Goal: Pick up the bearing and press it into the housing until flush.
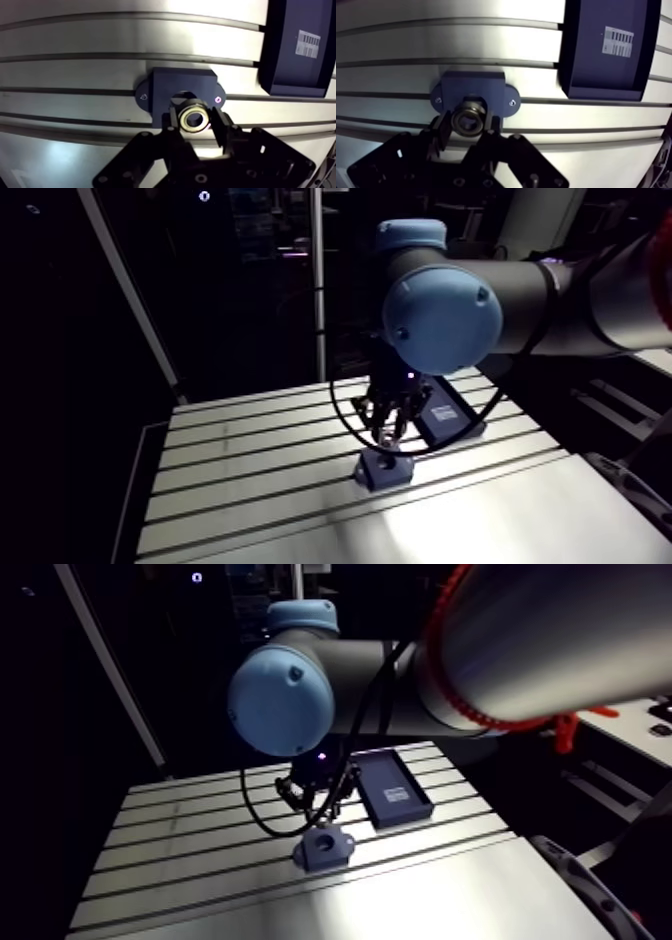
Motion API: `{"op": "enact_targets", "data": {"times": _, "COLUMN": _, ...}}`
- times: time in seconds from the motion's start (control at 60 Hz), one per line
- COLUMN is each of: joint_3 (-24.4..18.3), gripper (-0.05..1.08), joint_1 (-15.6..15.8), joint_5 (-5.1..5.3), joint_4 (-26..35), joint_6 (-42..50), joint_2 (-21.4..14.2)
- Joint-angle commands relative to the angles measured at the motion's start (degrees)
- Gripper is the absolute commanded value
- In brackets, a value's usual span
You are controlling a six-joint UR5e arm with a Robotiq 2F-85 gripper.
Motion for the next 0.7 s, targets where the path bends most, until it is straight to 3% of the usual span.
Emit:
{"op": "enact_targets", "data": {"times": 0.017, "joint_3": 0.9, "gripper": 0.72, "joint_1": 0.09, "joint_5": 0.06, "joint_4": -0.93, "joint_6": 0.05, "joint_2": 0.16}}
{"op": "enact_targets", "data": {"times": 0.7, "joint_3": 3.48, "gripper": 0.72, "joint_1": 0.11, "joint_5": 0.15, "joint_4": -5.5, "joint_6": -0.13, "joint_2": 1.48}}
